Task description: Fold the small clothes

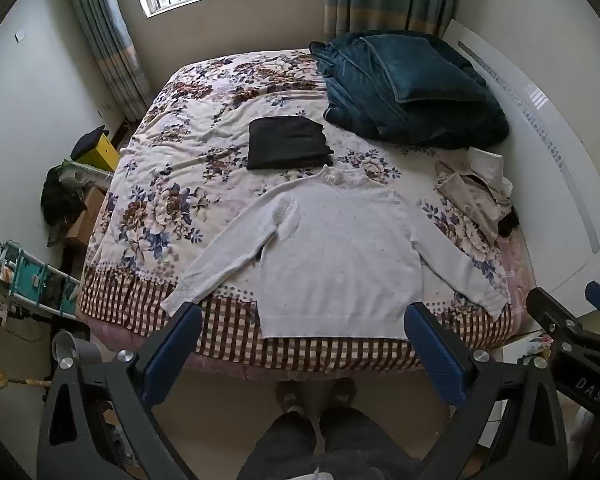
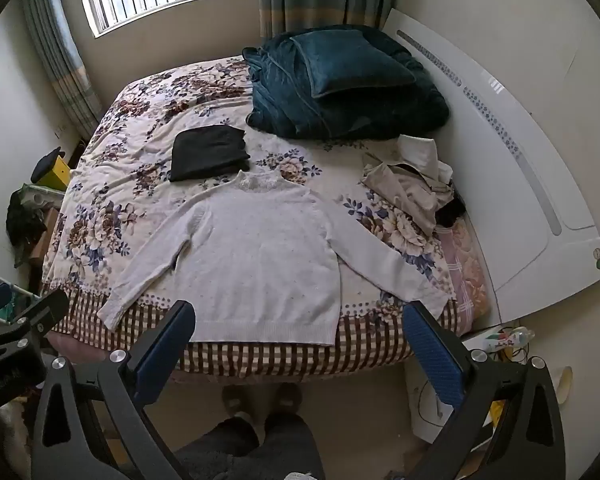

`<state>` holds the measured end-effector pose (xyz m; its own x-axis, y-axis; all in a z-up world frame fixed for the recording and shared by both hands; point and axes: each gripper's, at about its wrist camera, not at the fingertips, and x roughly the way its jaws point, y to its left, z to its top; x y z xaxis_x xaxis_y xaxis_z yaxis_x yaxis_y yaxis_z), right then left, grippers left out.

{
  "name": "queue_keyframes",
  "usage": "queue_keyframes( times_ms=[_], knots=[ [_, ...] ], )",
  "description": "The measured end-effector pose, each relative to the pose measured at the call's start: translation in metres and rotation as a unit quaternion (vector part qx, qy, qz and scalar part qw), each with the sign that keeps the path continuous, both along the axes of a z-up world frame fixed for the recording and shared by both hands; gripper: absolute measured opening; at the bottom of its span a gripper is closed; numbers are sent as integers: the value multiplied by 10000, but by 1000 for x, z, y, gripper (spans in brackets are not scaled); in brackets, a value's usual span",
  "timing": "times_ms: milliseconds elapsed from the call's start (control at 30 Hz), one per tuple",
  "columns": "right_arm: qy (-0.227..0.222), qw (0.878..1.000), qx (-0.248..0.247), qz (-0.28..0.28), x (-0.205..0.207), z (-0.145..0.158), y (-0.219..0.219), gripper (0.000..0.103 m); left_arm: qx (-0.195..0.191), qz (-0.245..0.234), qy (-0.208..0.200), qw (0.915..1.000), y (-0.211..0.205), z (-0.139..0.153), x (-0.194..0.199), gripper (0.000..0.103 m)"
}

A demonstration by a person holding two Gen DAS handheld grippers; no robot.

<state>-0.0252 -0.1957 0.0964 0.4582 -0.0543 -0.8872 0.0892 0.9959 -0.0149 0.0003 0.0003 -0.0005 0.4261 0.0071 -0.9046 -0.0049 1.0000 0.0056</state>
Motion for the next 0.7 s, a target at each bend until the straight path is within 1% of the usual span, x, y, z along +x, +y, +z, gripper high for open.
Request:
queue_keyframes(
  times_ms=[67,233,267,333,467,700],
  knots=[
    [6,10000,-23,-5,0,0,0,103,73,0,-18,10000,-1,0,0,103],
    [55,10000,-4,3,1,-1,0,103,96,69,-15,9999,1,-2,1,103],
    [62,10000,3,2,1,-1,0,103,107,24,-38,9999,-1,4,-2,103],
    [57,10000,28,1,6,5,4,103,107,41,-43,9999,-1,5,-3,103],
    [53,10000,7,12,5,3,5,103,95,-2,0,10000,-2,1,0,103],
    [52,10000,-4,30,2,3,9,103,44,-9,-63,10000,3,2,-3,103]
  ],
)
